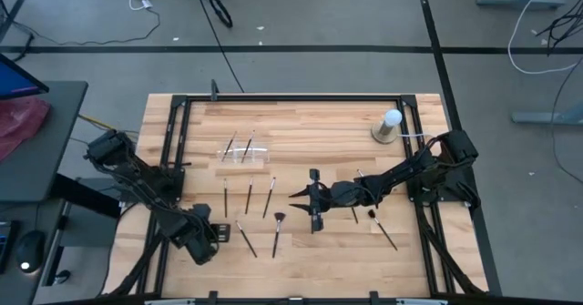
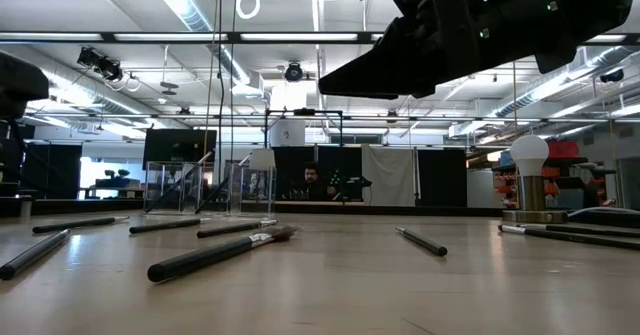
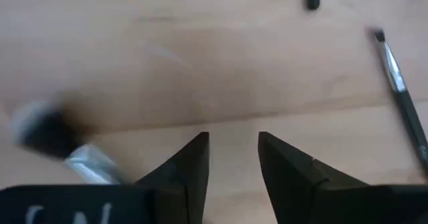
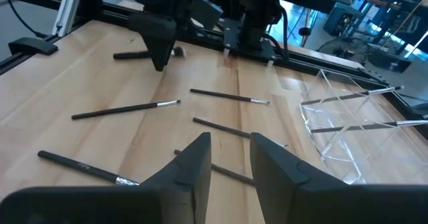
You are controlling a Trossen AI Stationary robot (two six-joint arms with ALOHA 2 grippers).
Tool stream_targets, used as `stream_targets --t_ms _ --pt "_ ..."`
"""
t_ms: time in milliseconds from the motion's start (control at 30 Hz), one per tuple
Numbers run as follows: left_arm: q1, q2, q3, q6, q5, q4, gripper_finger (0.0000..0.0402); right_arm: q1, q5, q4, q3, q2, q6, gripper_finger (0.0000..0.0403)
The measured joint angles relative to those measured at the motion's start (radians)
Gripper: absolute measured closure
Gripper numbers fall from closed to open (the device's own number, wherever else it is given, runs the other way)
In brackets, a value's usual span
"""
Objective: Pick & Place Makeup Brushes
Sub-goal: Put the black powder brush into the transparent organizer
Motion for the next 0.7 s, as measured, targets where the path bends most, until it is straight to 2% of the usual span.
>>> stream_targets --t_ms 233,500,700 --pt "-0.001 -0.014 0.015 0.025 0.006 -0.001 0.028 0.0 0.0 -0.001 0.0 0.0 0.0 0.0296" --pt "-0.028 -0.021 0.128 0.016 0.201 -0.072 0.028 0.0 0.0 -0.001 0.0 0.0 0.0 0.0296" --pt "-0.049 -0.019 0.127 -0.003 0.208 -0.084 0.0273 0.0 0.0 -0.006 0.0 0.0 -0.001 0.0296"
